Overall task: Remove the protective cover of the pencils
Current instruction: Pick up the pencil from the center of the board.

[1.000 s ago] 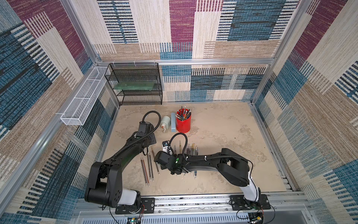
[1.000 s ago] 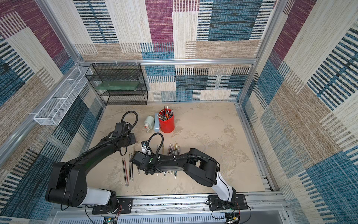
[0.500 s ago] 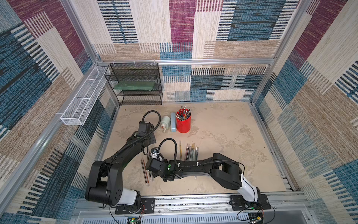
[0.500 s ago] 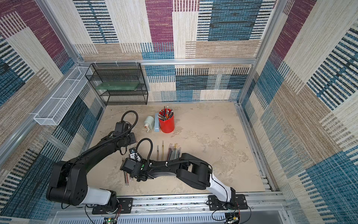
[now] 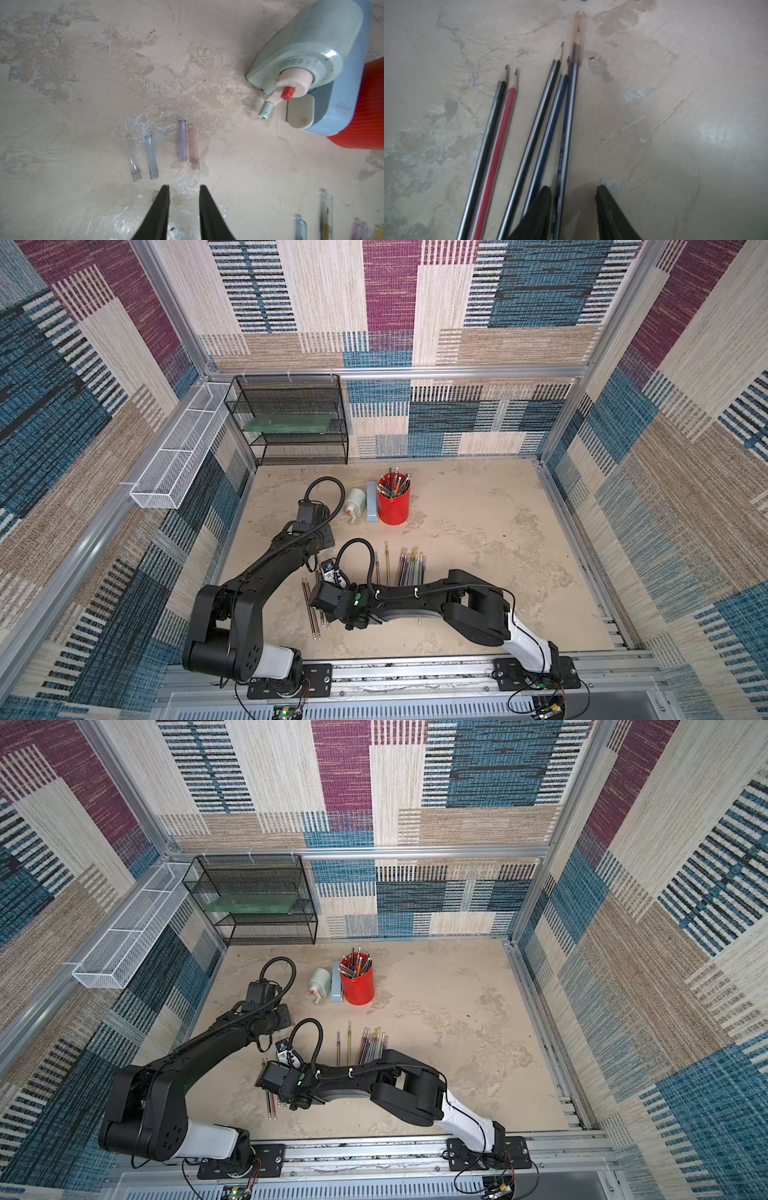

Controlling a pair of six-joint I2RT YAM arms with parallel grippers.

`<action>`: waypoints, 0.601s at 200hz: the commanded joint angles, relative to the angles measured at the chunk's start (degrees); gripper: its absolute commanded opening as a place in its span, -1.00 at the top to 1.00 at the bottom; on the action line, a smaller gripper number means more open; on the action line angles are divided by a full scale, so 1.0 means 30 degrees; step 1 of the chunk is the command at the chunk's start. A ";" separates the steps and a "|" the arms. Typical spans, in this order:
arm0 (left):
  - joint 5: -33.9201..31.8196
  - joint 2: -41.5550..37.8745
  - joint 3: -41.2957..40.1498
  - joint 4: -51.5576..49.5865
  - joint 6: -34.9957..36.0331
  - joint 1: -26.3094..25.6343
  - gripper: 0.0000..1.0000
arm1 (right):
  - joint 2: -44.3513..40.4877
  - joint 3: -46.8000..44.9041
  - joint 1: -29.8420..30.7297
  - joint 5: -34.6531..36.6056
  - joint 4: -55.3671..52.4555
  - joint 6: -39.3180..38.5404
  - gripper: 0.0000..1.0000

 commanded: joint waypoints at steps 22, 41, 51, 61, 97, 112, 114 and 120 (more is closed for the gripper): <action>-0.0141 -0.0090 -0.0029 0.0168 -0.0258 0.0021 0.43 | 0.0232 0.0138 -0.0149 0.0410 -0.0716 0.0501 0.20; -0.0100 -0.0184 -0.0096 0.0202 -0.0255 0.0021 0.42 | 0.0496 0.0575 -0.0163 0.0314 -0.0987 0.0530 0.21; -0.0120 -0.0225 -0.0156 0.0256 -0.0258 0.0021 0.42 | 0.0643 0.0956 -0.0184 0.0250 -0.1207 0.0583 0.21; -0.0109 -0.0211 -0.0123 0.0257 -0.0256 0.0021 0.41 | 0.0789 0.1185 -0.0226 0.0188 -0.1277 0.0560 0.21; -0.0078 -0.0230 -0.0152 0.0258 -0.0251 0.0021 0.42 | 0.1533 0.1778 -0.0484 0.0169 -0.1608 0.0752 0.23; -0.0045 -0.0312 -0.0211 0.0324 -0.0247 0.0021 0.41 | 0.1715 0.1981 -0.0603 -0.0034 -0.1878 0.0900 0.25; -0.0042 -0.0313 -0.0217 0.0341 -0.0256 0.0021 0.41 | 0.1731 0.1967 -0.0614 -0.0056 -0.1891 0.0920 0.25; -0.0083 -0.0298 -0.0198 0.0337 -0.0244 0.0021 0.42 | 0.1736 0.1912 -0.0651 -0.0102 -0.1859 0.0907 0.26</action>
